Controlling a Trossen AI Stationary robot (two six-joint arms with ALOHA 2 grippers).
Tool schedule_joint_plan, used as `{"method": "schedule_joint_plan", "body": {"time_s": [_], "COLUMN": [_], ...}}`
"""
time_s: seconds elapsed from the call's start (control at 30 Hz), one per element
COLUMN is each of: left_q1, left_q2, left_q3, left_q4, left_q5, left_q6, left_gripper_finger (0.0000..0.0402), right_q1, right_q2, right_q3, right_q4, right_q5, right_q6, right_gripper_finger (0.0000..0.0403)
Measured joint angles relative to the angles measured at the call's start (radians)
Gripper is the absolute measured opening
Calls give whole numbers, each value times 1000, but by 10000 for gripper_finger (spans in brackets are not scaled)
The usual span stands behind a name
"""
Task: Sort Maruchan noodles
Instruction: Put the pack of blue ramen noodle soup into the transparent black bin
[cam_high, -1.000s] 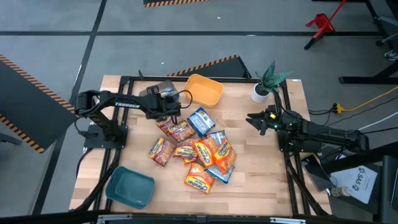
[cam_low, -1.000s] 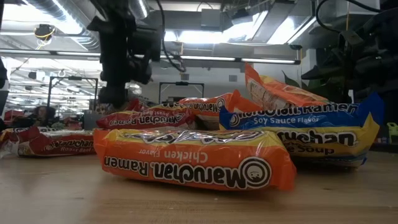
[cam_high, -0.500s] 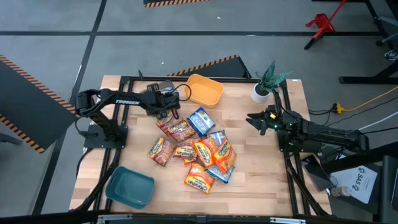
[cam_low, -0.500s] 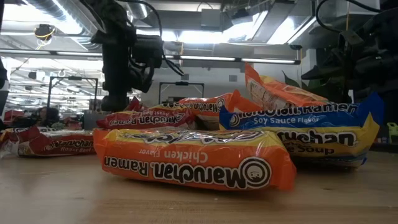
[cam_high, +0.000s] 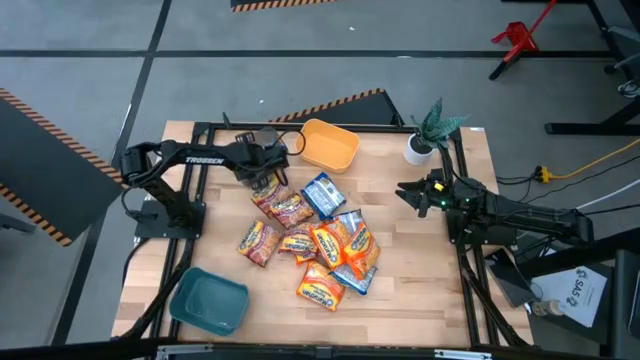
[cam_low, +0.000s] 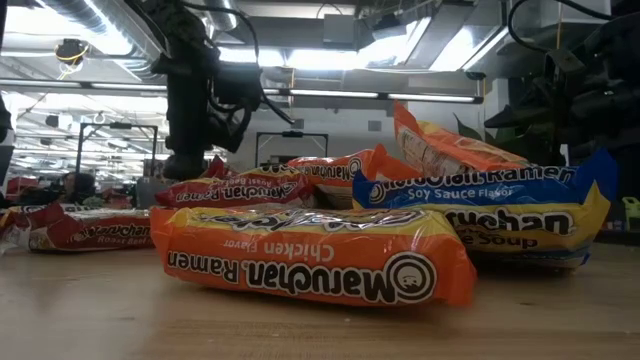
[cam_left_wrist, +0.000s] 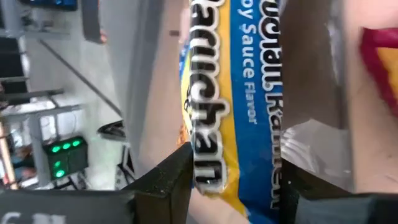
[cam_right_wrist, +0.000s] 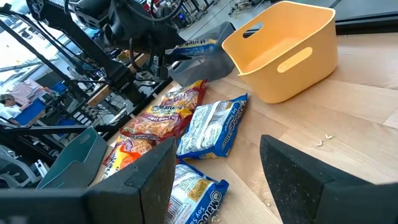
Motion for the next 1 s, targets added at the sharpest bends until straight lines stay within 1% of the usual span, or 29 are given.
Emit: {"method": "schedule_joint_plan", "body": {"time_s": [0.33, 0.5, 0.63, 0.8, 0.9, 1.0], "left_q1": [0, -18, -43, -56, -55, -55], "left_q2": [0, -1, -1, -4, -24, -58], "left_q3": [0, 0, 0, 0, 2, 2], "left_q4": [15, -11, -24, -35, -36, -37], "left_q5": [-8, -8, 2, 54, 90, 101], "left_q6": [38, 40, 41, 29, 22, 21], "left_gripper_finger": [208, 231, 242, 243, 242, 242], "right_q1": [0, 0, 0, 0, 0, 0], "right_q2": [0, 0, 0, 0, 0, 0], "right_q3": [0, 0, 0, 0, 0, 0], "right_q4": [-2, -2, -1, -2, -1, -1], "right_q5": [-9, -9, -9, -10, -10, -10], "right_q6": [0, 0, 0, 0, 0, -2], "right_gripper_finger": [221, 221, 221, 221, 221, 221]}}
